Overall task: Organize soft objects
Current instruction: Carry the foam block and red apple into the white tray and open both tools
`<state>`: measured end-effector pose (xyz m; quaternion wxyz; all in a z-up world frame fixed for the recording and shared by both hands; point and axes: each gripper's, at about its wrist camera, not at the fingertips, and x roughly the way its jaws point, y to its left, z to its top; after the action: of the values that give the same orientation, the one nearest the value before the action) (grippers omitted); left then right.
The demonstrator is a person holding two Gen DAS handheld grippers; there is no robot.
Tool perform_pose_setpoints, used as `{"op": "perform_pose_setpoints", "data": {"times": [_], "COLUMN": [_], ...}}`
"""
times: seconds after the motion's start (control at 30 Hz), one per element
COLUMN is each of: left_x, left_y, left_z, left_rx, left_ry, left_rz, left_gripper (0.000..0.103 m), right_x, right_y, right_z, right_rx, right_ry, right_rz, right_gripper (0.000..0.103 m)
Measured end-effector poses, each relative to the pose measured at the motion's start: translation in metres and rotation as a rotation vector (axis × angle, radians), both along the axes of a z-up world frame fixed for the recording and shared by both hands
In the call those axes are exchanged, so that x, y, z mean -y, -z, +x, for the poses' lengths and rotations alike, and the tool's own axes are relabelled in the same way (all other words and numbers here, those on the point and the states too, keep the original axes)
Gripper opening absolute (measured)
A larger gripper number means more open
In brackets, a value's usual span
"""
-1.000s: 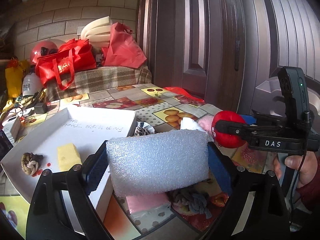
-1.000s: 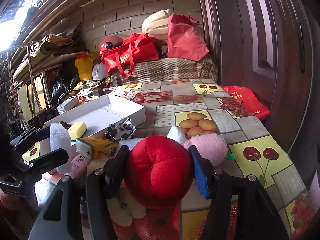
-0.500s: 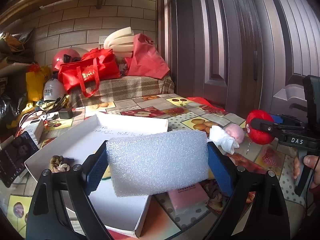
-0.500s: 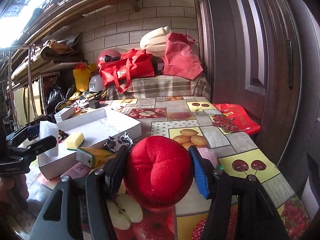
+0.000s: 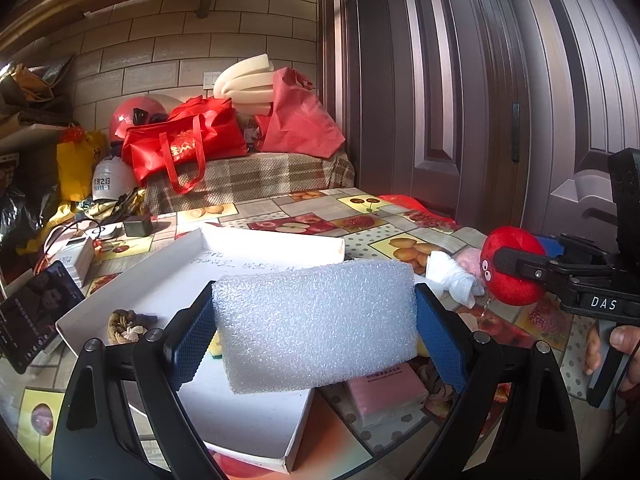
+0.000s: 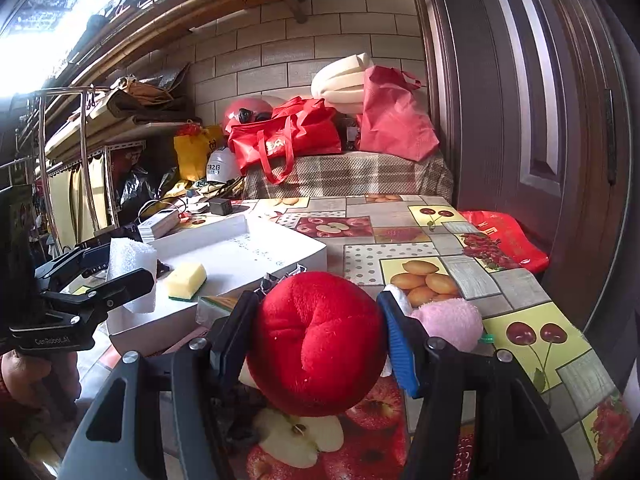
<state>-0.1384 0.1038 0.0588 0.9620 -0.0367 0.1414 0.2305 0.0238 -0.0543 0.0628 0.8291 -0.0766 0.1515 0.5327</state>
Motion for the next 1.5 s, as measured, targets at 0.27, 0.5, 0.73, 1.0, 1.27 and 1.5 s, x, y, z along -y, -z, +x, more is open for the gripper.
{"op": "perform_pose_setpoints", "data": {"times": [0.27, 0.5, 0.73, 1.0, 1.27, 1.5], "left_x": [-0.007, -0.023, -0.040, -0.063, -0.098, -0.126], "left_y": [0.000, 0.001, 0.003, 0.005, 0.008, 0.009], "left_z": [-0.008, -0.023, -0.039, -0.053, -0.051, -0.037], "left_rx": [-0.001, -0.005, -0.001, 0.001, 0.000, -0.002], "left_ry": [-0.029, -0.067, -0.121, -0.184, -0.262, -0.316], "left_rz": [-0.001, 0.000, 0.000, -0.008, -0.015, -0.024], "left_gripper": [0.093, 0.093, 0.093, 0.093, 0.093, 0.093], "right_x": [-0.013, -0.027, -0.044, -0.073, -0.103, -0.141], "right_y": [0.000, 0.001, 0.004, 0.009, 0.014, 0.014], "right_z": [-0.017, -0.032, -0.048, -0.061, -0.071, -0.079], "right_rx": [0.004, 0.001, -0.006, -0.039, -0.053, -0.047], "right_ry": [-0.060, -0.113, -0.180, -0.244, -0.269, -0.280], "right_rz": [-0.004, -0.016, -0.032, -0.054, -0.062, -0.062], "right_gripper": [0.061, 0.061, 0.061, 0.061, 0.061, 0.062]}}
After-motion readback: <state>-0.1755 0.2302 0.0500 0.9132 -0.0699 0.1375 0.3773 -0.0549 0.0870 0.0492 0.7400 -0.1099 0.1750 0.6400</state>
